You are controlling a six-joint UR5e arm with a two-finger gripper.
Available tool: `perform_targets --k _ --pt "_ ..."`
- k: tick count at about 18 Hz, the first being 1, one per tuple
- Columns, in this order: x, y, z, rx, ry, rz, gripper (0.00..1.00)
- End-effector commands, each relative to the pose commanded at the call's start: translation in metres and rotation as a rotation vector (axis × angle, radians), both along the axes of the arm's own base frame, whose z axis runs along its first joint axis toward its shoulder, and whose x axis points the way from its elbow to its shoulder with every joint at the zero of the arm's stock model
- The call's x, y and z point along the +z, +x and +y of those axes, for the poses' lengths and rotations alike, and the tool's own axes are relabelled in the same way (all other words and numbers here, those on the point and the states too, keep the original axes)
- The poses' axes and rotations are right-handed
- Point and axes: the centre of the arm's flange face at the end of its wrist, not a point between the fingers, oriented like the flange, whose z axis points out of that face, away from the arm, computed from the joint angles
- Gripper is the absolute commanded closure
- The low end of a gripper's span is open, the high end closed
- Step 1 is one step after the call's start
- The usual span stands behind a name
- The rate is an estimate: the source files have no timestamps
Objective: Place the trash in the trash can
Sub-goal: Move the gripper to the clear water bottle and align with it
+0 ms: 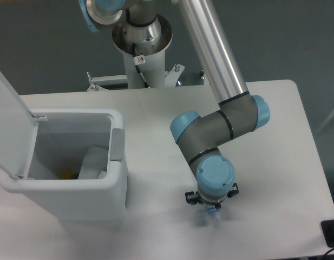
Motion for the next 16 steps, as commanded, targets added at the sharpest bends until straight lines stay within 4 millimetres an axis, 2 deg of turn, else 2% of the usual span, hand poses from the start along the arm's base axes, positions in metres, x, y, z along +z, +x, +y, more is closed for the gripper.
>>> perform_targets --k 7,9,11,15,16 --pt "0.024 -0.006 -0.004 0.022 0.081 -0.019 0.62" --pt "0.032 -0.014 -0.01 0.037 0.106 -0.024 0.62" --pt "0.049 -0.018 -0.006 0.053 0.167 -0.033 0.62" --pt "0.092 -0.025 -0.01 0.102 0.291 -0.033 0.62" --pt "0.111 -0.026 -0.01 0.102 0.356 -0.016 0.62"
